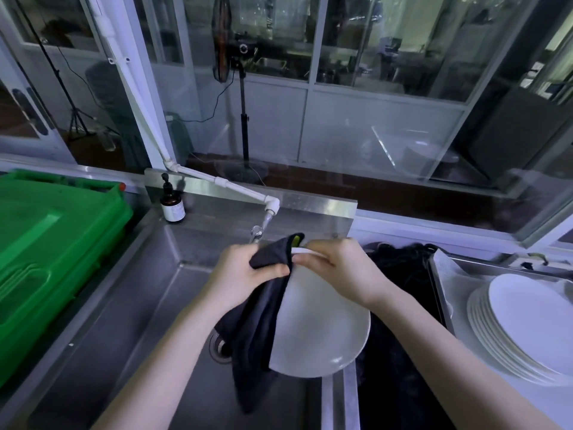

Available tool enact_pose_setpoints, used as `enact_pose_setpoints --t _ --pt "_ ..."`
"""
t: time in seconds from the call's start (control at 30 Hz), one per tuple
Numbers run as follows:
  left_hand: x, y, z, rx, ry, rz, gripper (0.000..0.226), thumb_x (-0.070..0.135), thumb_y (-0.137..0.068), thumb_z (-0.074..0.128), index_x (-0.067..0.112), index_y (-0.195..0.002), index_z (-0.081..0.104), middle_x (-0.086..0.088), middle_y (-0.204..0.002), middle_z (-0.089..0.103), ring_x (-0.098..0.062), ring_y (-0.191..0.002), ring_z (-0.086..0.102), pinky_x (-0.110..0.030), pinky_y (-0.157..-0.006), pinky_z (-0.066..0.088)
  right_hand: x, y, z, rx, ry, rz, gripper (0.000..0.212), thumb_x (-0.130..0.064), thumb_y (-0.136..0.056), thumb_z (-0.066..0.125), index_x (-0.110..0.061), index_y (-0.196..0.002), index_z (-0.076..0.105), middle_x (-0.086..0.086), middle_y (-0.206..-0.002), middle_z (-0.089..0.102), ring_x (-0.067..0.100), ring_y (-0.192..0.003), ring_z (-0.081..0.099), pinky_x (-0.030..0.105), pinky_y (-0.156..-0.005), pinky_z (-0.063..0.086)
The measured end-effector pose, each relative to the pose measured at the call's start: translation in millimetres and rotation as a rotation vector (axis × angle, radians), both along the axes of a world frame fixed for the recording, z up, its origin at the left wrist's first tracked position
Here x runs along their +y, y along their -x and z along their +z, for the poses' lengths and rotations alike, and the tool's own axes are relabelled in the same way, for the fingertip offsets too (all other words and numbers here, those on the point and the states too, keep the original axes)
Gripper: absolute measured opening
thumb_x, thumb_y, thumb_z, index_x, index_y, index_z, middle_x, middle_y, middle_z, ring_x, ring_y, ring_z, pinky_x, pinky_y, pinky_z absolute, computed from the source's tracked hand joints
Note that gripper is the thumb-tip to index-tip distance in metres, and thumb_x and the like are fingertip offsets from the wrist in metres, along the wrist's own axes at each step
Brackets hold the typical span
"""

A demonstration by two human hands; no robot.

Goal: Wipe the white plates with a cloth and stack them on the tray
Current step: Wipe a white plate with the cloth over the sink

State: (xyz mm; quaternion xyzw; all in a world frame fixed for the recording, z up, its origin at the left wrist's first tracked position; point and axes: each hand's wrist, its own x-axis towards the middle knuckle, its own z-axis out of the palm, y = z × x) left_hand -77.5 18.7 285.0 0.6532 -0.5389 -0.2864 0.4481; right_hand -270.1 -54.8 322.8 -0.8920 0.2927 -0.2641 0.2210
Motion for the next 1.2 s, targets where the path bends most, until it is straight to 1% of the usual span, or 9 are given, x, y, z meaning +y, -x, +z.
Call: enact_pose_setpoints --t 0.1,0.27,0.37,0.5,0.6,0.67,0.8,0.97,1.2 --pt "4 4 -10 0.238 0.051 0.231 0.015 0.022 -0.079 0.080 0.021 -0.071 0.068 0.015 -0.061 0.068 -0.003 -0.063 0.060 -0.017 -0.056 0.042 -1 8 2 -0.119 -0.060 -0.166 0.051 -0.036 -0.095 0.064 -0.027 -0.058 0.029 -0.008 -0.052 0.025 0.009 -0.055 0.026 0.024 -0.051 0.023" --pt "11 32 -26 0.948 -0.062 0.777 0.028 0.047 -0.082 0.074 0.020 -0.081 0.066 0.006 -0.070 0.072 -0.013 -0.065 0.067 -0.021 -0.049 0.049 40 -24 -32 -0.814 -0.490 -0.745 0.052 -0.042 -0.098 0.057 -0.020 -0.059 0.031 -0.011 -0.055 0.029 0.007 -0.054 0.027 0.025 -0.052 0.025" --pt "17 21 -26 0.892 0.024 0.755 0.021 0.040 -0.083 0.075 0.020 -0.081 0.068 0.009 -0.069 0.074 -0.012 -0.069 0.072 -0.017 -0.047 0.049 44 -20 -49 -0.666 -0.557 -0.656 0.045 -0.058 -0.091 0.051 -0.021 -0.067 0.045 -0.013 -0.060 0.044 0.007 -0.057 0.040 0.031 -0.059 0.036" --pt "21 -6 -20 0.549 0.074 0.588 0.021 0.032 -0.080 0.079 0.013 -0.078 0.069 0.000 -0.074 0.075 -0.025 -0.084 0.072 -0.039 -0.069 0.055 5 15 -19 -0.437 -0.446 -0.309 0.023 -0.045 -0.088 0.073 -0.031 -0.104 0.065 -0.010 -0.099 0.074 0.007 -0.095 0.069 0.027 -0.085 0.053" --pt "14 -7 -11 0.185 0.082 0.314 0.023 0.031 -0.072 0.085 0.016 -0.072 0.068 -0.002 -0.070 0.072 -0.017 -0.067 0.066 -0.037 -0.063 0.051 -11 8 8 0.042 -0.233 -0.105 0.033 -0.061 -0.083 0.064 -0.029 -0.094 0.066 -0.018 -0.081 0.066 0.003 -0.076 0.061 0.010 -0.074 0.046" --pt "10 -3 -4 0.087 0.084 0.150 0.018 0.030 -0.068 0.088 0.028 -0.069 0.070 0.004 -0.067 0.071 -0.003 -0.057 0.058 -0.022 -0.055 0.042 -7 0 12 0.172 -0.154 -0.006 0.042 -0.057 -0.088 0.060 -0.017 -0.074 0.061 -0.011 -0.065 0.055 0.007 -0.061 0.050 0.018 -0.061 0.042" --pt "11 -4 -6 0.303 0.100 0.249 0.011 0.029 -0.075 0.083 0.026 -0.079 0.073 0.006 -0.077 0.075 -0.014 -0.077 0.071 -0.031 -0.068 0.053 4 9 9 -0.115 -0.241 -0.179 0.055 -0.044 -0.091 0.066 -0.014 -0.058 0.034 -0.004 -0.054 0.030 0.007 -0.051 0.027 0.024 -0.051 0.023" --pt "12 24 -22 0.954 -0.093 0.720 0.027 0.048 -0.081 0.075 0.023 -0.083 0.065 0.005 -0.079 0.074 -0.012 -0.073 0.070 -0.024 -0.058 0.052 45 -25 -31 -0.890 -0.804 -0.748 0.042 -0.047 -0.093 0.065 -0.020 -0.060 0.064 -0.009 -0.059 0.058 0.011 -0.061 0.053 0.029 -0.061 0.043" --pt "23 3 -21 0.718 -0.003 0.585 0.021 0.034 -0.083 0.076 0.014 -0.085 0.071 0.002 -0.080 0.077 -0.015 -0.079 0.073 -0.032 -0.070 0.057 11 15 -2 -0.472 -0.574 -0.303 0.010 -0.033 -0.091 0.072 -0.024 -0.096 0.074 -0.008 -0.087 0.076 0.013 -0.082 0.071 0.029 -0.073 0.052"
